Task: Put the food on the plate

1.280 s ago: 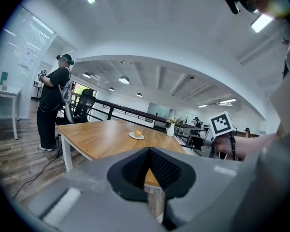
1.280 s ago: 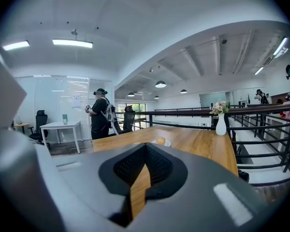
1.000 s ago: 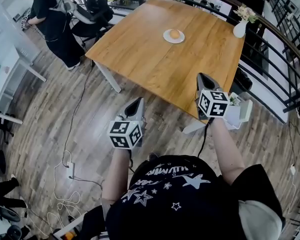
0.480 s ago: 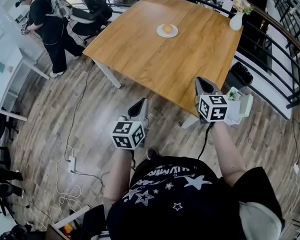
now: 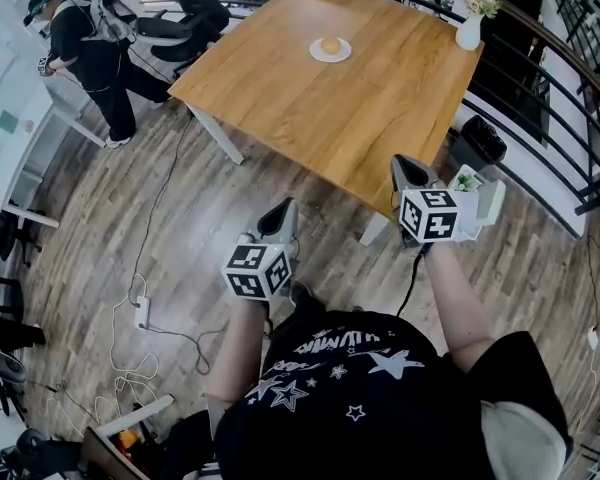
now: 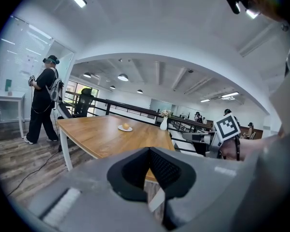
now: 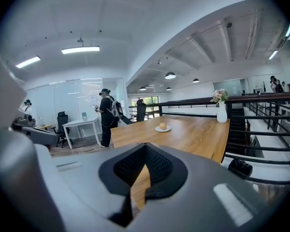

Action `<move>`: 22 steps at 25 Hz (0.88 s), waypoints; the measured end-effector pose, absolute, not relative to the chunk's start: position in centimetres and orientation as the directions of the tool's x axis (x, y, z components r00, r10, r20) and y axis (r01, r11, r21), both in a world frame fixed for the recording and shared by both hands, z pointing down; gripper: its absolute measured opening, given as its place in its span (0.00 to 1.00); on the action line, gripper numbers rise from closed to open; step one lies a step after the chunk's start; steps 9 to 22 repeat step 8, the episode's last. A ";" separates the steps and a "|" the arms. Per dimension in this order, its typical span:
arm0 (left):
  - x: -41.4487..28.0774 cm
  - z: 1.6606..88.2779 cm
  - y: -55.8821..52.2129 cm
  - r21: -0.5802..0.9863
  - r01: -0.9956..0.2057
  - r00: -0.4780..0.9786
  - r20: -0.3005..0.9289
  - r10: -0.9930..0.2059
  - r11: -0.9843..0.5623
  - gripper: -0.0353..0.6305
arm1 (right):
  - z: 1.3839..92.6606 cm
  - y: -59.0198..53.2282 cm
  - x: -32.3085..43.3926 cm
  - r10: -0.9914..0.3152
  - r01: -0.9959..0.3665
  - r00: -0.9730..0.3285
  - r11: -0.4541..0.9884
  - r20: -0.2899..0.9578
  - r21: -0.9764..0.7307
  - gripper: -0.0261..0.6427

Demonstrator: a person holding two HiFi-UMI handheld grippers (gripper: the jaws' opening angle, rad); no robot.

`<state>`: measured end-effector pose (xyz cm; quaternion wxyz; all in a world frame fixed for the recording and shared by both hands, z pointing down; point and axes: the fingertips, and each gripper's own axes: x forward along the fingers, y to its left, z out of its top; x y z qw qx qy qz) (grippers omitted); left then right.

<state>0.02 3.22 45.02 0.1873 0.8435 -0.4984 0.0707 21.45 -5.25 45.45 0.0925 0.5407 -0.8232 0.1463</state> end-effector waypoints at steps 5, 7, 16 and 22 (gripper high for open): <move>1.5 45.9 5.3 0.252 -0.880 0.468 0.312 -0.827 -0.403 0.06 | 46.2 -3.7 22.4 -0.846 -0.902 -0.431 0.406 0.313 -0.145 0.04; 2.4 46.3 6.2 0.253 -0.882 0.463 0.313 -0.830 -0.397 0.06 | 46.7 -2.8 23.0 -0.839 -0.896 -0.443 0.419 0.316 -0.145 0.04; 2.8 46.5 6.7 0.254 -0.883 0.460 0.314 -0.831 -0.394 0.06 | 47.0 -2.4 23.3 -0.835 -0.893 -0.449 0.426 0.319 -0.145 0.04; 2.8 46.5 6.7 0.254 -0.883 0.460 0.314 -0.831 -0.394 0.06 | 47.0 -2.4 23.3 -0.835 -0.893 -0.449 0.426 0.319 -0.145 0.04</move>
